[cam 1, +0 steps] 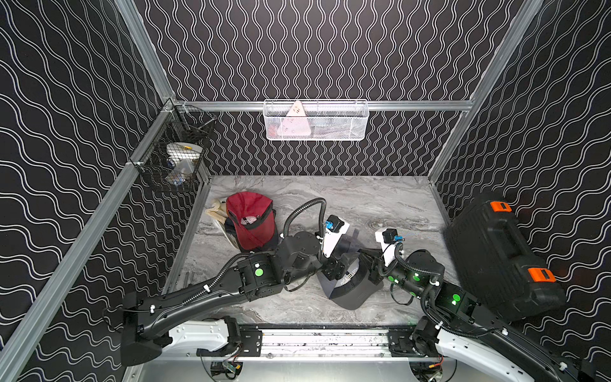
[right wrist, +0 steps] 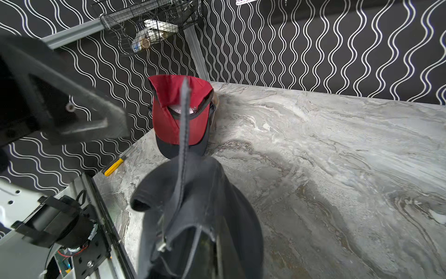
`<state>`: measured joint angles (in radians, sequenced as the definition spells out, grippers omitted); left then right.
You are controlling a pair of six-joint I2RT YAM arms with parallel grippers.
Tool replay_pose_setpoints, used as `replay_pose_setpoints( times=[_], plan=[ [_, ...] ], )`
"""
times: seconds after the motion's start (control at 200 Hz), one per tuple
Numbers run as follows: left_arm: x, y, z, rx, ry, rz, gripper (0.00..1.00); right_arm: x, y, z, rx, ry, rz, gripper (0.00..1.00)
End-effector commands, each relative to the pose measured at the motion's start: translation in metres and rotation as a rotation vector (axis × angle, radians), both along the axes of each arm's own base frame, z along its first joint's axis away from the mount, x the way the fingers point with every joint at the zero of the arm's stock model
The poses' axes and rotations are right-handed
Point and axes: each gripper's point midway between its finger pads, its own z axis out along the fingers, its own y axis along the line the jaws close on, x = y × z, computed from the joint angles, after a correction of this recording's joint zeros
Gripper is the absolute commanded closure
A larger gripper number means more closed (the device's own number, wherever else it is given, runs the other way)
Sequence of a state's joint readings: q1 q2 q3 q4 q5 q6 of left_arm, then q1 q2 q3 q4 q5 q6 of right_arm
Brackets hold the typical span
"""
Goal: Open the adjustable buckle of the baseball cap
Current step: Open the adjustable buckle on the baseball cap.
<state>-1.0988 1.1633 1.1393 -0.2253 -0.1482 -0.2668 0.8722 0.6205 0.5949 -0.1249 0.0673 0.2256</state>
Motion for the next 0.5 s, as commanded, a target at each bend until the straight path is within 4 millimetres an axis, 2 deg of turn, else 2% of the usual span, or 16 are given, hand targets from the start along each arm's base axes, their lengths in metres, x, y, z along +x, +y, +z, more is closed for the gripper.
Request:
replay_pose_setpoints(
  times=[0.0, 0.495],
  plan=[
    [0.007, -0.004, 0.01, -0.037, -0.014, 0.024, 0.28, 0.001, 0.005, 0.01, 0.039, -0.02, 0.003, 1.0],
    [0.027, -0.007, -0.001, -0.084, 0.048, 0.031, 0.29, -0.009, 0.021, 0.009, 0.028, -0.029, 0.036, 1.0]
  ],
)
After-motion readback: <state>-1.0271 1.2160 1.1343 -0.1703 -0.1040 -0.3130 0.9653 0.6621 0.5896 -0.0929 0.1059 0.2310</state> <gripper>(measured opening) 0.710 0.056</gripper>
